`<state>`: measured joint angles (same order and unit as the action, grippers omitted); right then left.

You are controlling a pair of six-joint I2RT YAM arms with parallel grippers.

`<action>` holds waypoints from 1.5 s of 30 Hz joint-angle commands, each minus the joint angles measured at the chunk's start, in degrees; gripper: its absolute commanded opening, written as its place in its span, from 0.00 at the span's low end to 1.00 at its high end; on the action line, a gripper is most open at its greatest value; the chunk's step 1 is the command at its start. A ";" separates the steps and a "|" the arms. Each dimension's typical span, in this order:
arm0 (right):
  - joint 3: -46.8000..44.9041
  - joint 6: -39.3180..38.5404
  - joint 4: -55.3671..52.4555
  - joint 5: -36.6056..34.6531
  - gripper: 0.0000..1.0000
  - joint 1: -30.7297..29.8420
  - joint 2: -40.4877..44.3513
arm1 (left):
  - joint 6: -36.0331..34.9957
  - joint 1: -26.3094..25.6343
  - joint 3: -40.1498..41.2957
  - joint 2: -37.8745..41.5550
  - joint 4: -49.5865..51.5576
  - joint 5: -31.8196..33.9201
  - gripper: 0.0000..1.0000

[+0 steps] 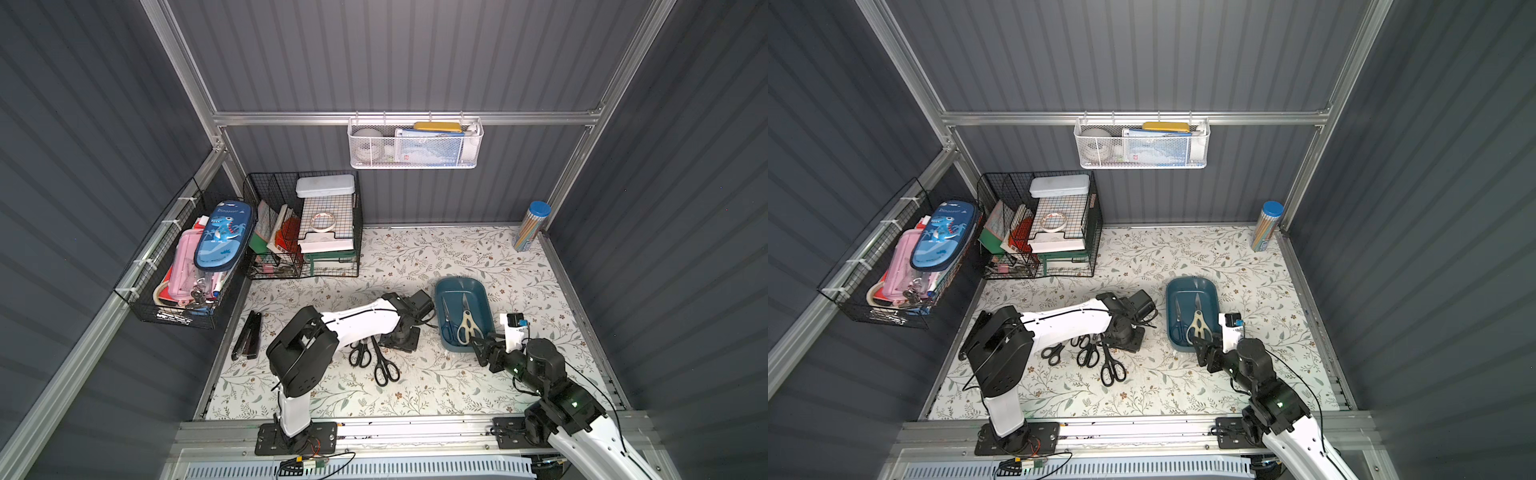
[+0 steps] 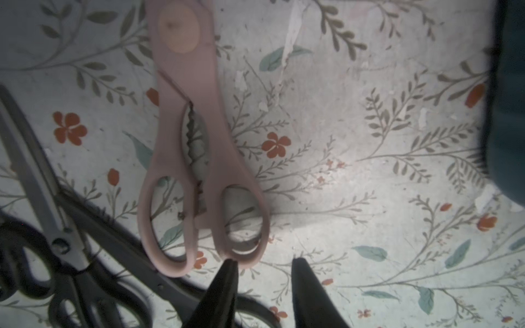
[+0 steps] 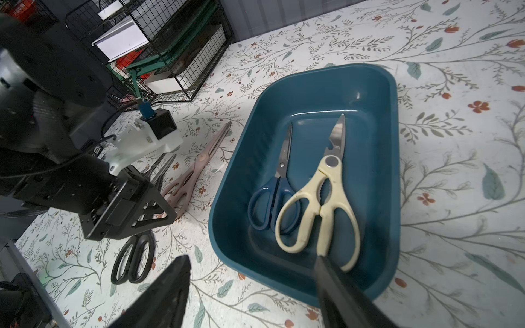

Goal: Put the scissors into the storage box
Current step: Pick up the scissors from the center of the board, then place the scissors in the storage box.

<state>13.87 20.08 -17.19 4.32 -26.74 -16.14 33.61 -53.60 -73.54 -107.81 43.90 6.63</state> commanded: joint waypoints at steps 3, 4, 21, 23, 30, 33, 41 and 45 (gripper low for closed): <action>0.15 -0.19 1.22 0.13 0.74 -0.21 -0.12 | -3.33 -0.17 -2.81 -4.24 -0.15 0.08 0.36; 0.11 -0.21 1.32 0.21 0.74 -0.27 -0.18 | -3.38 -0.14 -2.84 -4.63 -0.45 0.21 0.36; 1.14 -0.38 -1.06 0.20 0.75 -0.27 1.06 | -1.65 -0.12 -10.07 -0.28 6.93 7.50 0.00; 1.16 -0.25 -2.06 -0.73 0.75 -0.24 2.67 | -1.61 -0.11 -14.42 1.70 9.38 9.49 0.00; 0.96 0.74 -6.59 -5.43 0.77 -0.25 11.33 | -5.11 -0.34 -30.83 -0.91 12.58 7.48 0.00; 0.94 1.60 -8.47 -7.44 0.76 -0.33 14.89 | -4.24 -1.03 -36.40 -4.81 14.44 4.63 0.00; 1.60 3.30 -11.50 -11.99 0.76 -0.57 15.96 | 1.30 -5.46 -45.58 -13.28 13.57 -0.95 0.00; 1.51 3.33 -11.51 -12.34 0.76 -0.55 16.14 | 3.67 -6.42 -48.08 -16.74 13.44 -3.09 0.00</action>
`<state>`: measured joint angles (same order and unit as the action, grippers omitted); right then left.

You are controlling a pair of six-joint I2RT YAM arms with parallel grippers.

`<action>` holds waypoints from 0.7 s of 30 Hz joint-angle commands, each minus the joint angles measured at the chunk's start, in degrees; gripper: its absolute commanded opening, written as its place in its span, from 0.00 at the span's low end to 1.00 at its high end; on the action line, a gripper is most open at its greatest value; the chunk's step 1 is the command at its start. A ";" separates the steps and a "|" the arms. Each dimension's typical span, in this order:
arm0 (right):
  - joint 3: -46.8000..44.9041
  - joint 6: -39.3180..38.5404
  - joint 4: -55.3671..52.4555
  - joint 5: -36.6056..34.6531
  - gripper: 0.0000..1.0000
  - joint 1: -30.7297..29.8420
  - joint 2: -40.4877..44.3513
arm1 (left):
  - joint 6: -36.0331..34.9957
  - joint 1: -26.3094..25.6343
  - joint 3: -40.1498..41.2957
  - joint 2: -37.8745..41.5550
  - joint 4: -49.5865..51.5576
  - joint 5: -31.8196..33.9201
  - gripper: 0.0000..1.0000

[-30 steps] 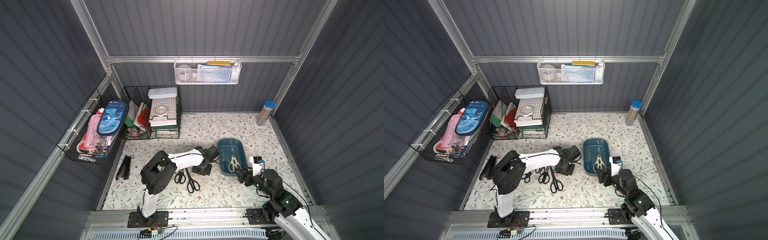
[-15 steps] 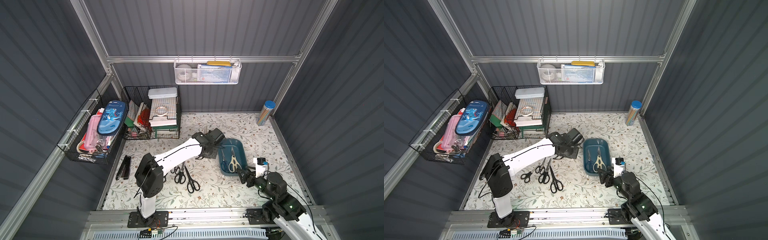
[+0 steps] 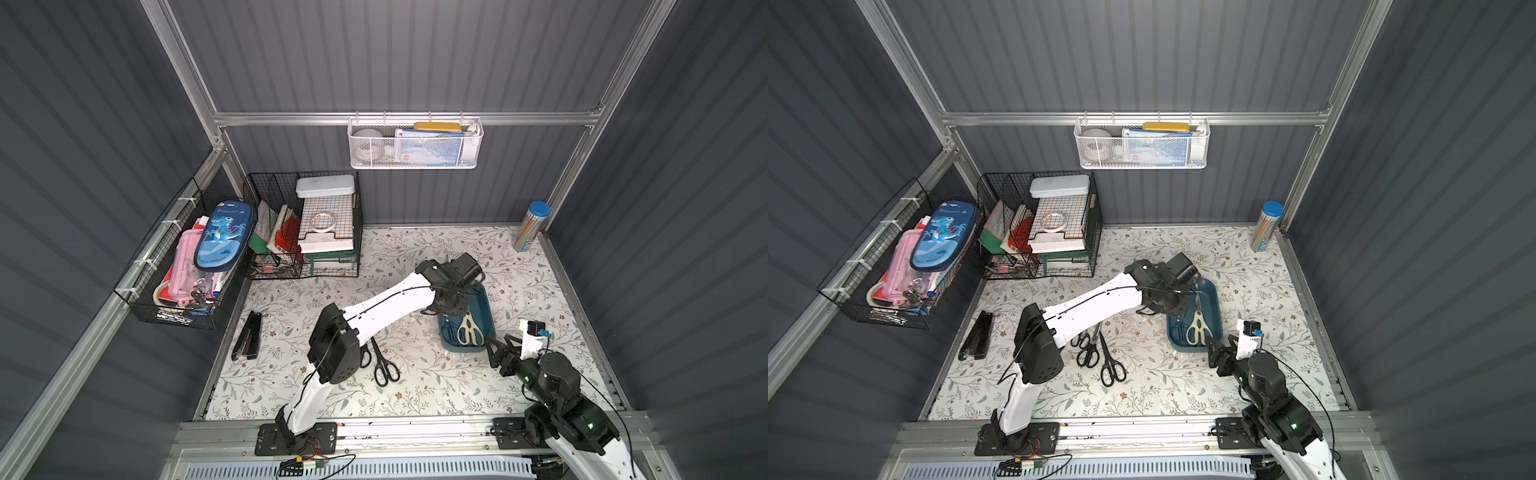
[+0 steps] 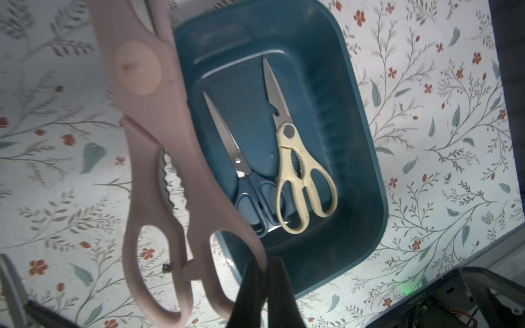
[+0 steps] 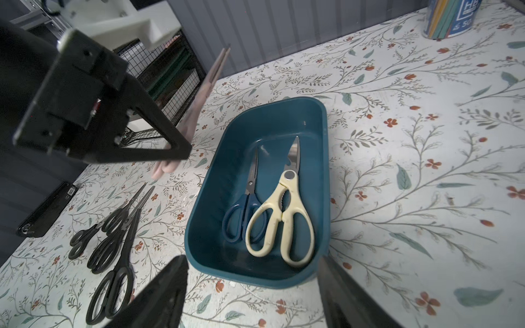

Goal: Put the scissors into the storage box
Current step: Place the scissors in the storage box.

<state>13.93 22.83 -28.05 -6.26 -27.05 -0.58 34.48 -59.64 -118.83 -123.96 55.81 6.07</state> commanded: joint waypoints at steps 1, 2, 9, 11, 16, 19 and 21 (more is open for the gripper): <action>1.44 0.48 -0.60 -1.47 0.76 -0.29 0.54 | 3.04 -0.40 -3.13 -1.55 1.40 -3.69 0.00; 1.36 0.43 -0.56 -1.29 0.76 -0.28 0.43 | 2.88 -0.54 -3.59 -2.65 1.23 -4.58 0.00; 1.27 0.30 0.08 -1.02 0.76 -0.20 -0.29 | 2.50 -0.75 -6.63 -7.85 -0.26 -6.19 0.00; 1.27 0.27 0.09 -0.74 0.76 -0.26 -0.38 | 2.48 -0.74 -7.54 -9.21 -1.02 -7.21 0.00; 1.19 0.09 0.37 -0.29 0.77 -0.33 -0.44 | 2.70 -0.74 -8.16 -12.01 -2.60 -8.28 0.00; 1.19 -0.04 0.43 -0.07 0.77 -0.27 -0.56 | 2.79 -0.74 -8.13 -13.03 -3.34 -9.13 0.00; 1.10 -0.05 0.56 0.04 0.77 -0.28 -0.72 | 2.86 -0.74 -7.83 -13.31 -4.27 -9.73 0.05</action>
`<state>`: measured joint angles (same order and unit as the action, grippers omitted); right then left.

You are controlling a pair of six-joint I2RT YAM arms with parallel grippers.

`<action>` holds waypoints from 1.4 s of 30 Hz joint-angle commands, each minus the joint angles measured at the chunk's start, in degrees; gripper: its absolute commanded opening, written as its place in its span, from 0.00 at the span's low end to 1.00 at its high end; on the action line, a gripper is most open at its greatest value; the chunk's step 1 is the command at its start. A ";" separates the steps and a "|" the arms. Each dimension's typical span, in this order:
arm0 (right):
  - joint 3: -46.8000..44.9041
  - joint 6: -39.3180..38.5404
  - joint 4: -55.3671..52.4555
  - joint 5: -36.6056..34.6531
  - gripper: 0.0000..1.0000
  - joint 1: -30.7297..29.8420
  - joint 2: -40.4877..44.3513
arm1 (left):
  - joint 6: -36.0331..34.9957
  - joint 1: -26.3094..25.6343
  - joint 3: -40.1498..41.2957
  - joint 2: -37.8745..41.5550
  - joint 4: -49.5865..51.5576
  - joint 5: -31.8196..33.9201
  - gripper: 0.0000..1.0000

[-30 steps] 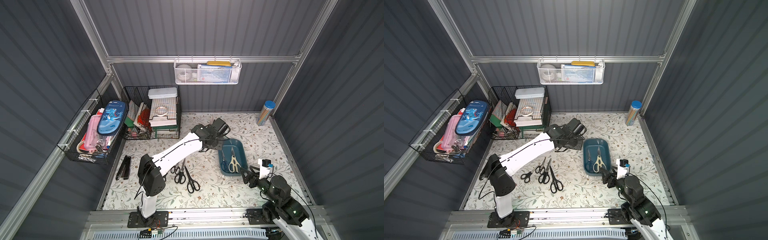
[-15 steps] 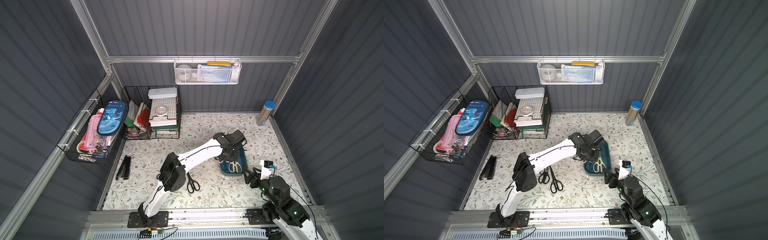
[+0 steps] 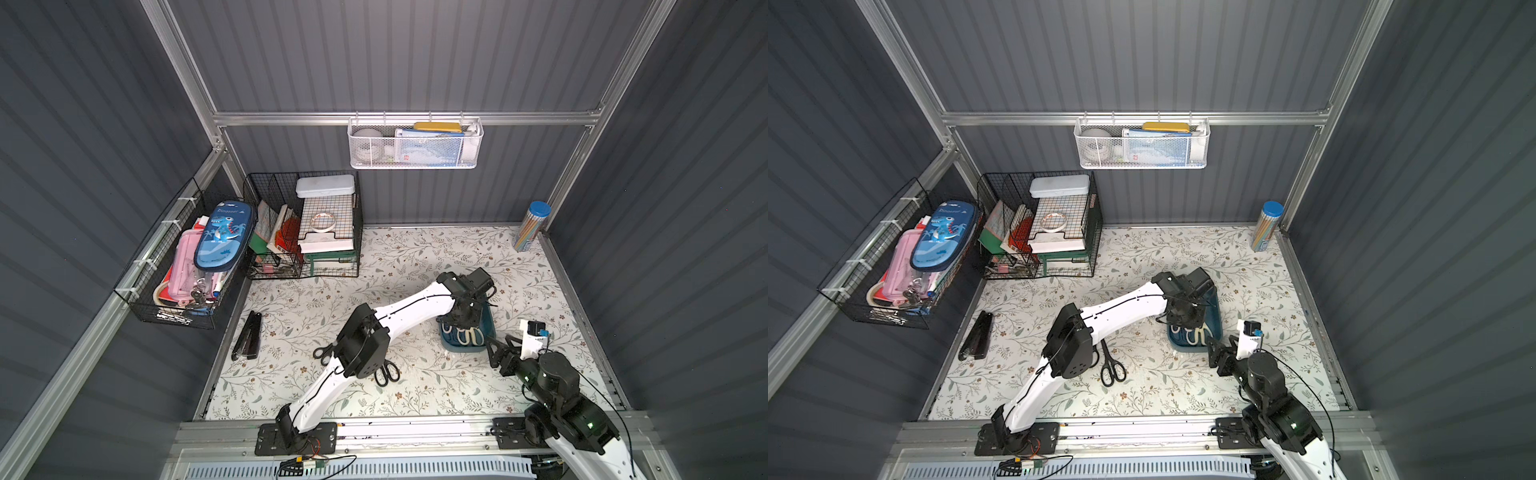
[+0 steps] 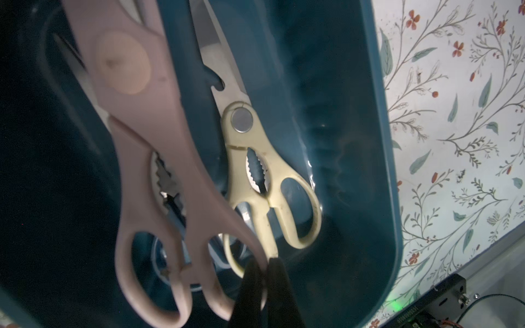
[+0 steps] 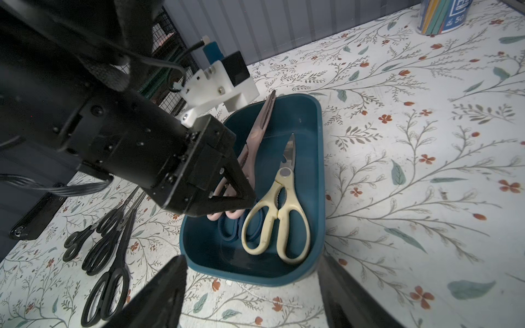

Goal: Put the scissors into the storage box
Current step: Place the scissors in the storage box, then adjust the scissors in the storage box.

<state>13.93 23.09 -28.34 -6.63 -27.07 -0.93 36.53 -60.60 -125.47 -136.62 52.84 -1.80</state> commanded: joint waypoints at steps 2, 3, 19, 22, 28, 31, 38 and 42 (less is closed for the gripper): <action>1.10 -0.55 1.07 0.79 0.78 -0.32 -0.41 | 0.99 0.22 -1.26 -0.59 -1.39 -2.06 0.19; 1.10 -0.52 1.09 0.87 0.78 -0.22 -0.56 | 1.04 0.22 -1.31 -0.35 -1.29 -2.06 0.23; 0.74 -2.77 5.20 8.20 0.83 -0.39 -3.94 | -1.94 3.47 23.37 27.13 -13.35 18.36 0.38; 0.74 -4.01 7.27 12.10 0.83 -0.69 -6.69 | -0.22 6.60 37.34 37.15 -17.58 22.09 0.38; 1.27 -2.56 9.66 5.73 0.83 -1.86 -13.04 | 4.59 14.03 56.31 51.25 -15.41 22.03 0.41; 5.32 0.06 9.69 -2.59 0.83 -1.93 -19.38 | 5.62 14.47 59.55 53.95 -9.73 22.54 0.41; 36.70 2.31 -10.20 -5.23 0.83 4.79 -59.91 | 11.98 14.30 69.98 60.08 -4.20 19.49 0.43; 49.08 -0.24 -16.05 7.77 0.69 9.68 -76.08 | 14.52 13.94 75.72 63.10 -5.82 16.37 0.48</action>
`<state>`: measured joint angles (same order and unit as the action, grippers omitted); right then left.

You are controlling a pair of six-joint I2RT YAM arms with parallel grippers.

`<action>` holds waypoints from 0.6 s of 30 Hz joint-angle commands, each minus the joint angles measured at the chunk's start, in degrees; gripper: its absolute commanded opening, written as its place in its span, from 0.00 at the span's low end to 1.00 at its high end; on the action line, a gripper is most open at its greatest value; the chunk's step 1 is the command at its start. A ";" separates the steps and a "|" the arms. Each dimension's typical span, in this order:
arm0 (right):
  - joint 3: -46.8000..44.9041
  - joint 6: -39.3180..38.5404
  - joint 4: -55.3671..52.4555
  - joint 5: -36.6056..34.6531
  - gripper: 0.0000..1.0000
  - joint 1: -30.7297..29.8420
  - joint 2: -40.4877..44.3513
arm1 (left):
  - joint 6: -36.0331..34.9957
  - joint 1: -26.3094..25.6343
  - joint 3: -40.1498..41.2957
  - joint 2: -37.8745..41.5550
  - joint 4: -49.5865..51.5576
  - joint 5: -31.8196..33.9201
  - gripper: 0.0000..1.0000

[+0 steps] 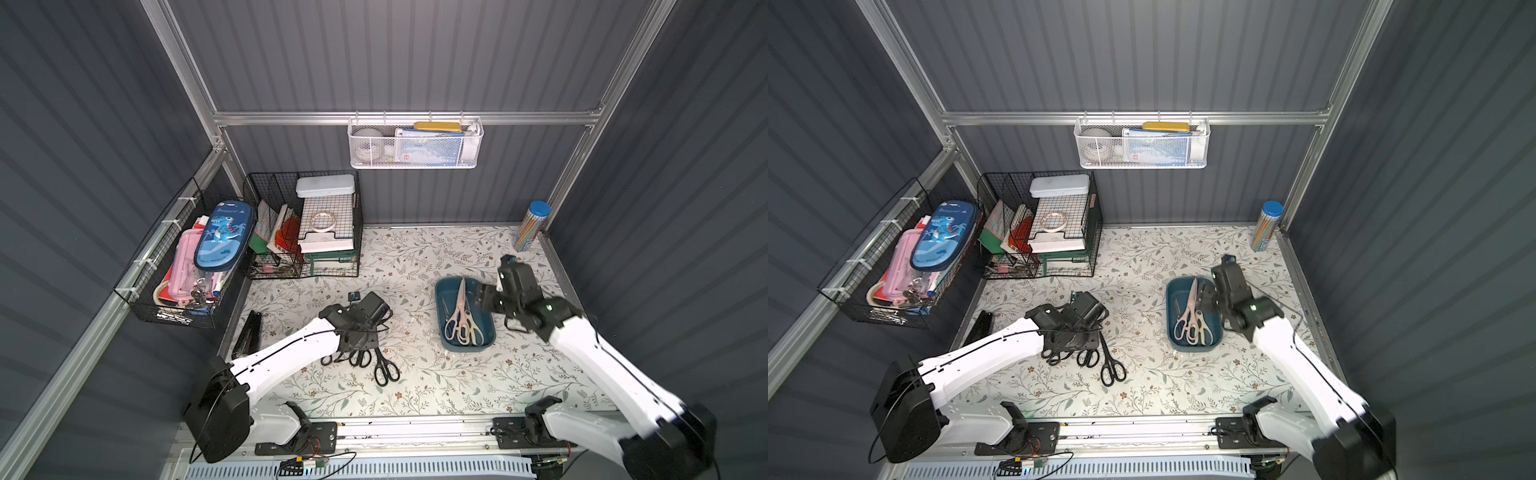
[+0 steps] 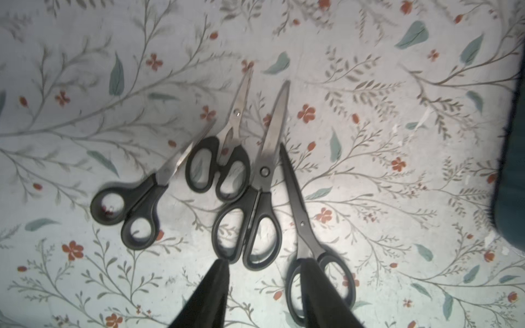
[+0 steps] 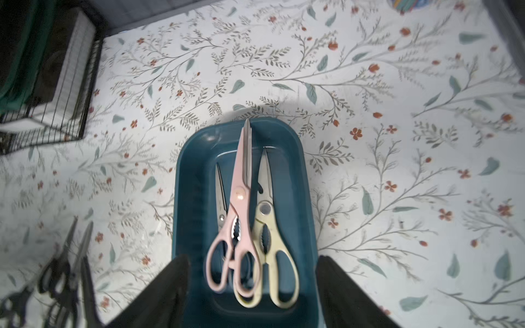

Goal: Put the scissors into the storage box
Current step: Adjust the scissors in the storage box.

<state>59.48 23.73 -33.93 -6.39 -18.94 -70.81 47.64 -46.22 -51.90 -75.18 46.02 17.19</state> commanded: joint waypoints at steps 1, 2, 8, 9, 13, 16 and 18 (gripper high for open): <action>4.99 -1.76 -10.27 7.96 0.66 1.37 -8.65 | 3.77 -0.83 2.92 1.87 0.82 -2.90 0.48; 6.26 -2.25 -10.28 7.98 0.65 1.36 -10.40 | 4.26 -1.21 3.22 1.95 1.04 -2.65 0.48; 12.00 -5.14 -13.61 5.48 0.65 -0.03 -18.59 | 6.26 -2.49 4.56 2.23 1.18 -1.95 0.50; 12.34 -5.15 -14.04 5.62 0.65 -0.25 -19.79 | 6.41 -2.52 4.90 2.15 0.65 -2.16 0.50; 11.25 -3.65 -11.66 6.52 0.71 -1.35 -23.36 | 5.48 -2.69 5.23 0.80 -0.50 -1.88 0.50; 12.77 -2.68 -10.82 6.91 0.77 -3.41 -26.12 | 5.35 -2.79 5.22 0.62 -0.90 -0.76 0.50; 14.12 -2.46 -10.45 4.88 0.77 -5.23 -28.64 | 5.41 -2.87 5.83 0.91 -1.66 -0.60 0.50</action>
<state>71.24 20.56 -44.40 -0.34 -22.04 -97.25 52.18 -48.80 -47.05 -74.30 45.04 15.51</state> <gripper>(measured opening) 0.771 0.503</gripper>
